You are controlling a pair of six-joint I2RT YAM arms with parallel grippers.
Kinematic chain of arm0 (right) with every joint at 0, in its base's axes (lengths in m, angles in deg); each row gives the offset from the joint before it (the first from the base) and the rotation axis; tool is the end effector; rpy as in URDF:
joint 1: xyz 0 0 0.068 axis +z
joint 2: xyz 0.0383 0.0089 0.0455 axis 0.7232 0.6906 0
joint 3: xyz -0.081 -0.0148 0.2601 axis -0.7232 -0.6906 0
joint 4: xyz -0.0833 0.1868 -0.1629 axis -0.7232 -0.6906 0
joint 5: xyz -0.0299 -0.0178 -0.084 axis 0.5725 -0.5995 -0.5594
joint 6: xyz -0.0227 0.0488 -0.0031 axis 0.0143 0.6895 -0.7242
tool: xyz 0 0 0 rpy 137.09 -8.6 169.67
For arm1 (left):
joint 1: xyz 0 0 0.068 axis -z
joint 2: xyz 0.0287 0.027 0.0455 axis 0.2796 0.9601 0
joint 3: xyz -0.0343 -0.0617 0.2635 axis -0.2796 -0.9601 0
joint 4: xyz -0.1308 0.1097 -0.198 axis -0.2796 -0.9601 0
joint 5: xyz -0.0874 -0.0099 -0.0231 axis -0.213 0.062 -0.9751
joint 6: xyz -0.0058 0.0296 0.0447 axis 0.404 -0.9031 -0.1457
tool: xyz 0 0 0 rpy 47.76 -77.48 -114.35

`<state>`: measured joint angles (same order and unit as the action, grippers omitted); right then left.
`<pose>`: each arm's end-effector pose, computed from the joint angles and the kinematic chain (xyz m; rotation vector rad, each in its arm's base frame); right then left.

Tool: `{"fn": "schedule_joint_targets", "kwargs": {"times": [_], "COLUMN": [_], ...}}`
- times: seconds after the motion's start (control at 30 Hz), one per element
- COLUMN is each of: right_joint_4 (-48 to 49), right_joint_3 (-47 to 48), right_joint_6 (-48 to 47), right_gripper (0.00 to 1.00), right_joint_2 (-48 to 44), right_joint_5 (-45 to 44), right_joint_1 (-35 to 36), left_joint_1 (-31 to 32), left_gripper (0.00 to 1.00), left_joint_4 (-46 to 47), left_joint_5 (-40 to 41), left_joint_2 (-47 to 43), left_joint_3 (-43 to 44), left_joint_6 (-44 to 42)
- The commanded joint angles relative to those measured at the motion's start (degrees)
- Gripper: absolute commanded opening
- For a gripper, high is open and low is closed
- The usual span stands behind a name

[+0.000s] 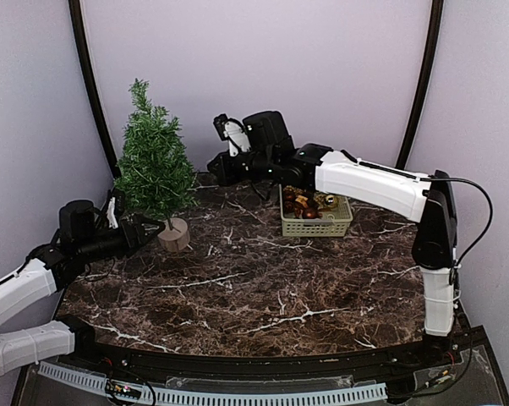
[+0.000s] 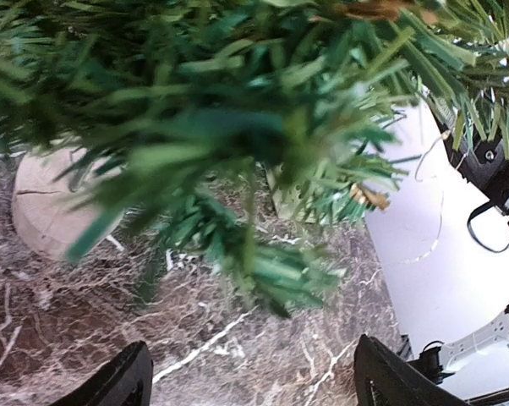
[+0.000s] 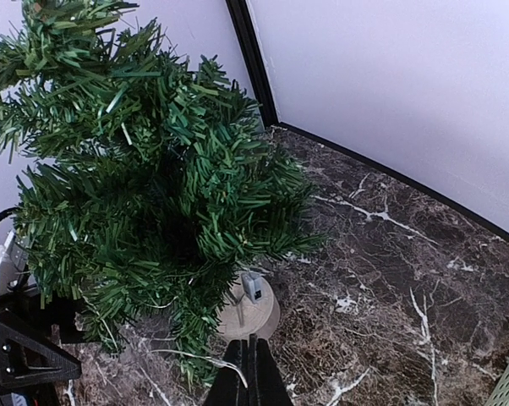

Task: Decorate the small christmas tree
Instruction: Wrap the side of the string light in the gap of the branches.

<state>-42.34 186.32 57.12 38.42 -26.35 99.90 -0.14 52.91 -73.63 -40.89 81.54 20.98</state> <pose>0.2955 0.4031 0.3464 -0.6820 1.8668 0.8505 0.1765 -0.0665 0.2448 -0.0994 1.9893 -1.0584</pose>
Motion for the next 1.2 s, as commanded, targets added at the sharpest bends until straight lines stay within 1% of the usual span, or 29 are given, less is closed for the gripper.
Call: {"fn": "schedule_joint_targets", "kwargs": {"times": [0.0,0.07,0.13,0.2,0.23,0.27,0.3,0.33,0.37,0.4,0.47,0.5,0.53,0.6,0.73,0.83,0.97,1.07,1.17], "right_joint_4": [4.33,4.47,4.77,4.93,4.92,4.93,5.01,5.05,5.09,5.17,5.31,5.28,5.27,4.91,3.27,0.92,-3.09,-5.87,-6.80], "right_joint_3": [-1.89,-2.38,-2.95,-3.33,-3.43,-3.48,-3.58,-3.70,-3.86,-4.09,-4.53,-4.82,-5.06,-5.81,-8.11,-10.24,-13.32,-15.08,-15.16], "right_joint_6": [1.08,1.17,1.32,1.45,1.49,1.51,1.49,1.52,1.52,1.64,1.69,1.76,1.89,1.94,1.20,0.21,-1.02,-1.34,-1.00], "right_gripper": [0.00,0.00,0.00,0.00,0.00,0.00,0.00,0.00,0.00,0.00,0.00,0.00,0.00,0.00,0.00,0.00,0.00,0.00,0.00], "right_joint_2": [-3.86,-4.16,-4.56,-4.84,-4.97,-5.13,-5.28,-5.46,-5.55,-5.72,-6.05,-6.23,-6.53,-7.14,-9.52,-11.99,-15.51,-17.86,-19.26], "right_joint_5": [-0.31,-0.33,-0.39,-0.39,-0.39,-0.39,-0.39,-0.39,-0.39,-0.39,-0.39,-0.39,-0.31,-0.03,-0.08,-1.26,-2.58,-4.90,-6.35], "right_joint_1": [0.03,0.03,0.03,0.03,0.03,0.03,0.03,0.03,0.03,0.03,0.04,0.03,0.03,0.09,0.89,2.45,5.90,9.47,12.10], "left_joint_1": [2.40,3.35,4.09,4.45,4.57,4.61,4.68,4.71,4.73,4.73,4.81,4.82,4.77,4.76,4.74,4.73,4.73,4.61,4.56], "left_gripper": [0.85,0.86,0.84,0.75,0.65,0.60,0.52,0.48,0.38,0.33,0.15,0.11,0.04,0.00,0.00,0.00,0.00,0.00,0.00], "left_joint_4": [9.23,10.68,11.24,11.05,10.66,9.75,9.39,9.16,9.19,9.33,8.70,7.58,6.90,4.16,-4.21,-13.64,-23.99,-28.06,-30.18], "left_joint_5": [4.37,5.67,7.54,8.98,9.75,10.06,10.35,10.40,10.06,9.82,9.64,9.90,10.08,10.59,10.85,11.87,15.90,18.70,18.93], "left_joint_2": [2.69,4.53,6.50,7.71,8.08,8.71,8.84,9.03,9.00,8.74,7.79,7.29,6.14,3.88,-1.50,-4.82,-9.24,-11.31,-12.71], "left_joint_3": [-0.06,0.56,1.07,1.78,2.41,2.75,3.29,3.41,3.39,3.33,3.23,3.22,3.11,3.03,3.20,4.40,6.38,7.33,7.33], "left_joint_6": [3.79,3.76,3.41,2.88,2.73,2.37,2.16,2.03,2.04,2.00,1.85,1.58,1.42,0.88,-0.62,-2.15,-4.20,-5.51,-6.71]}}
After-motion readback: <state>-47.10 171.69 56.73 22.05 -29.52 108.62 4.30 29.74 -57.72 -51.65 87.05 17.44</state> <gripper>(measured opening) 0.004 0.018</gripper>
